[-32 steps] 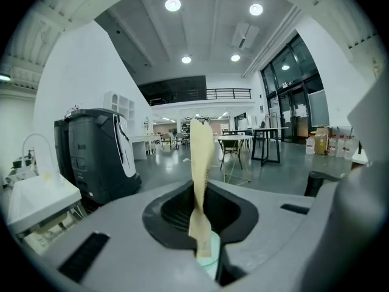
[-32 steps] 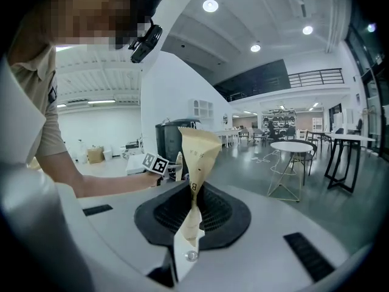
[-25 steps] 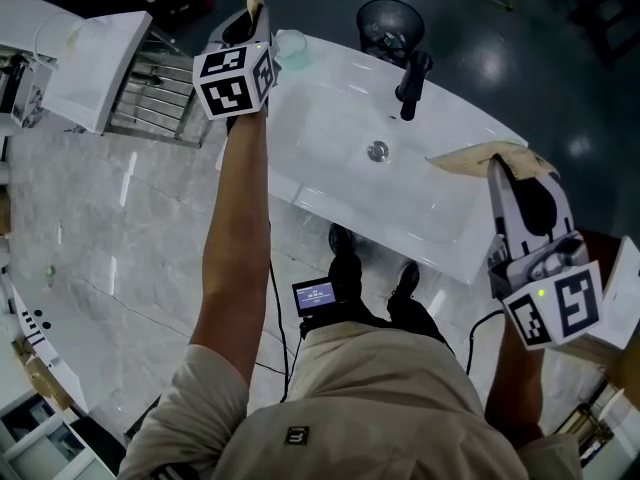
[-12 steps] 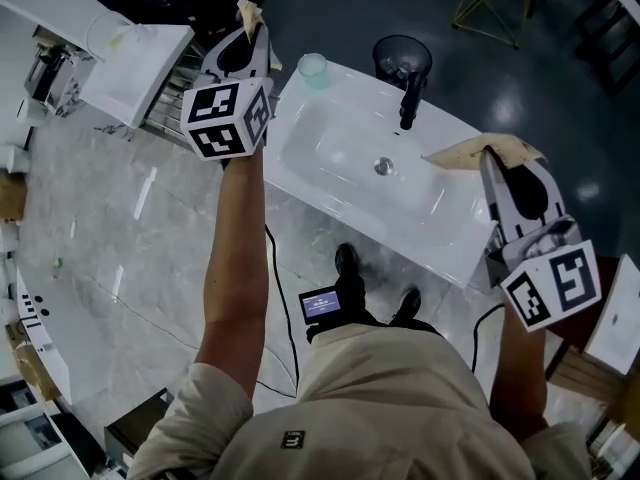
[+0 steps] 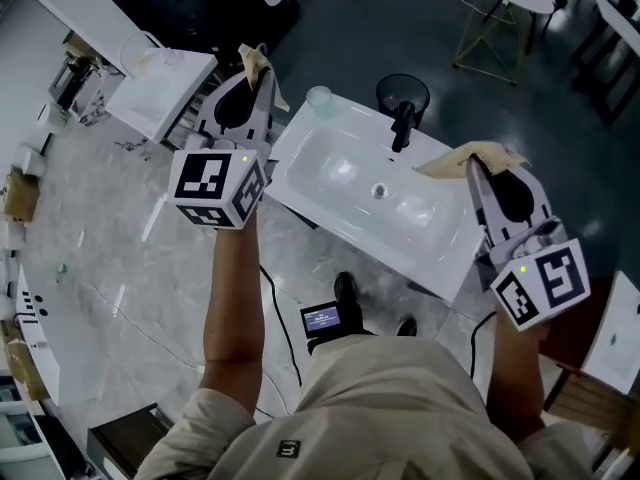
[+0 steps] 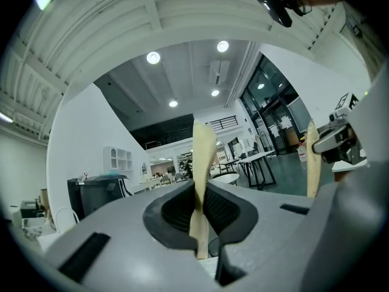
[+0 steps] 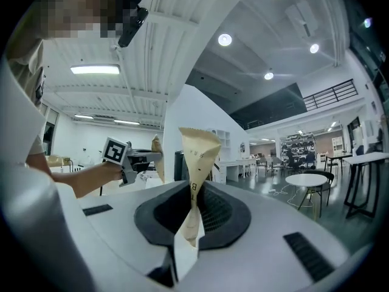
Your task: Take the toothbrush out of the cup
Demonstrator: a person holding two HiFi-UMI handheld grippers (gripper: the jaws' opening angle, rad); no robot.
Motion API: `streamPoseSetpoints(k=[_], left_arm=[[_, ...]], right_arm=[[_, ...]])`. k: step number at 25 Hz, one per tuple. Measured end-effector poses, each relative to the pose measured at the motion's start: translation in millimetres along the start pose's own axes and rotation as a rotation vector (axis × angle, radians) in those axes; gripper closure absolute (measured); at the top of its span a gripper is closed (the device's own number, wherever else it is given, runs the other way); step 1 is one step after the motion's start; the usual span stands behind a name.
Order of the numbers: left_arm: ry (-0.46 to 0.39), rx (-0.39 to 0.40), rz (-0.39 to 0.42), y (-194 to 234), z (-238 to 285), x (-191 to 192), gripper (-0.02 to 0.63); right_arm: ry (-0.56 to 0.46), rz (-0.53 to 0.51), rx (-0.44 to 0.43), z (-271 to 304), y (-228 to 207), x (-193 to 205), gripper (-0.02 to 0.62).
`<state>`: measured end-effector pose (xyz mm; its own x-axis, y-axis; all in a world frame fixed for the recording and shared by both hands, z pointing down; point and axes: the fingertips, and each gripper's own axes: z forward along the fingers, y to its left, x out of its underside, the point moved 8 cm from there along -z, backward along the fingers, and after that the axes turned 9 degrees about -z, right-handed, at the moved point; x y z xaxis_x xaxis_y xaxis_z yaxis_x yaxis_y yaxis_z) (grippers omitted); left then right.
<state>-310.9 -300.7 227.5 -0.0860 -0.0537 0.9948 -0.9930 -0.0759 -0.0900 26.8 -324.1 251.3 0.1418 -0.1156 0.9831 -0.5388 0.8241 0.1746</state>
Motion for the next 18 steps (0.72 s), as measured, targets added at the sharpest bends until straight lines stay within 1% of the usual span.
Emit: streamPoseSetpoints(k=[3,8,14,18], left_arm=[[-0.012,0.023,-0.009,-26.0,-25.3,-11.3,0.578],[-0.016,0.064,-0.058,-69.1,-67.7,-18.2,0.580],[0.024,0.119,-0.137,-115.6,-109.8,-11.3,0.578],[0.061,0.133,-0.155,-126.7,-125.2,-2.4,0.580]], right_arm=[[-0.024,-0.013,-0.003,-14.2,-2.8,-10.0,0.568],[-0.048,-0.024,-0.013,-34.2,-2.4,-22.4,0.568],[-0.066,-0.027,-0.035,-55.8,3.1,-30.2,0.568],[-0.066,-0.022,-0.039,-69.5,6.1,-29.5,0.568]])
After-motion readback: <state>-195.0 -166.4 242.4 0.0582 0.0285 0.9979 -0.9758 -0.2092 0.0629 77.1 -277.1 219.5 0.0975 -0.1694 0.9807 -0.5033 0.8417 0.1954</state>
